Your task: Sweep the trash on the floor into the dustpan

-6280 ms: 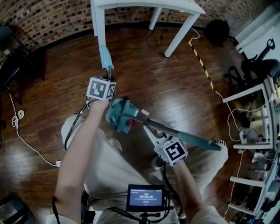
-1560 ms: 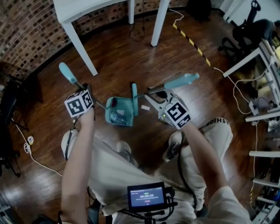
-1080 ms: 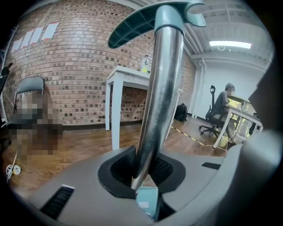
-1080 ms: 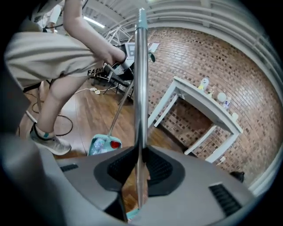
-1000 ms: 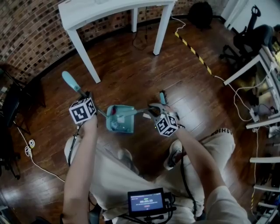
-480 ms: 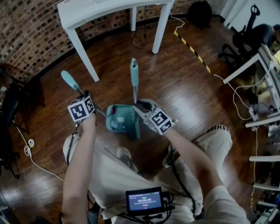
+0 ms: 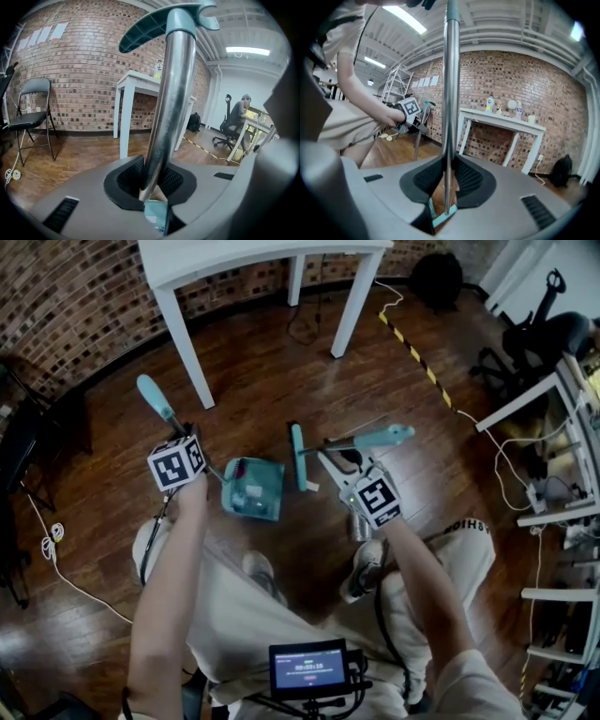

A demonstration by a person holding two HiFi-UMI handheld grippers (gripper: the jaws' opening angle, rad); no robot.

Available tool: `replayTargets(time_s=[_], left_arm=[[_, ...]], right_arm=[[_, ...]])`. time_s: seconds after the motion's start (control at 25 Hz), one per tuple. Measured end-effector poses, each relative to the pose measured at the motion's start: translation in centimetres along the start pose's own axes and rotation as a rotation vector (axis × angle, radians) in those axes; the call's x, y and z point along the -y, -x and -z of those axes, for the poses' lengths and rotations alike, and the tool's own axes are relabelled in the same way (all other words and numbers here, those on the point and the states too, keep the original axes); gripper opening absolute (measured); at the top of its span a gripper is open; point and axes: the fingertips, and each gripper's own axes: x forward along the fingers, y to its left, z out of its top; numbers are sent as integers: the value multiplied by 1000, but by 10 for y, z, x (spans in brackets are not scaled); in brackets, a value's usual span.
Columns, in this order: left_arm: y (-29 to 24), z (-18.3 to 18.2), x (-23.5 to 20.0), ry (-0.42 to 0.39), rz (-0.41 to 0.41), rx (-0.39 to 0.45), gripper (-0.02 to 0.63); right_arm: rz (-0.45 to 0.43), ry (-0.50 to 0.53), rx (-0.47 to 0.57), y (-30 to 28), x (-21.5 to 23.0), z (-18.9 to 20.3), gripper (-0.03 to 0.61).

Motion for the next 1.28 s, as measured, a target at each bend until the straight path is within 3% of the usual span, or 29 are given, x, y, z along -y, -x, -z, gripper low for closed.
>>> replayTargets(time_s=[0.16, 0.28, 0.4, 0.52, 0.68, 0.8, 0.96, 1.04, 1.16, 1.28], left_arm=[[-1, -1, 2, -6, 0, 8, 52], [-2, -1, 3, -8, -6, 10, 52], [-2, 2, 2, -10, -12, 5, 52], [-3, 5, -1, -11, -10, 1, 52], [-4, 2, -10, -1, -20, 3, 52], [-5, 1, -8, -2, -19, 7, 52], [-7, 2, -3, -6, -6, 4, 52], [-7, 3, -2, -4, 0, -1, 52], [-8, 4, -1, -1, 5, -7, 52], [-8, 3, 0, 1, 9, -6, 52]], right_arm=[[42, 173, -115, 1, 8, 40, 98], [46, 237, -181, -11, 4, 79, 97], [56, 223, -223, -26, -1, 113, 97], [40, 120, -220, -40, -12, 124, 97], [-79, -2, -199, -57, -55, 100, 97], [-122, -177, -156, -63, -75, 77, 97], [-127, -457, -64, -59, -63, 60, 98], [-118, -530, -11, -49, -47, 48, 98], [-91, -470, 38, -32, -27, 24, 97], [-44, -275, 22, -15, -15, 7, 95]])
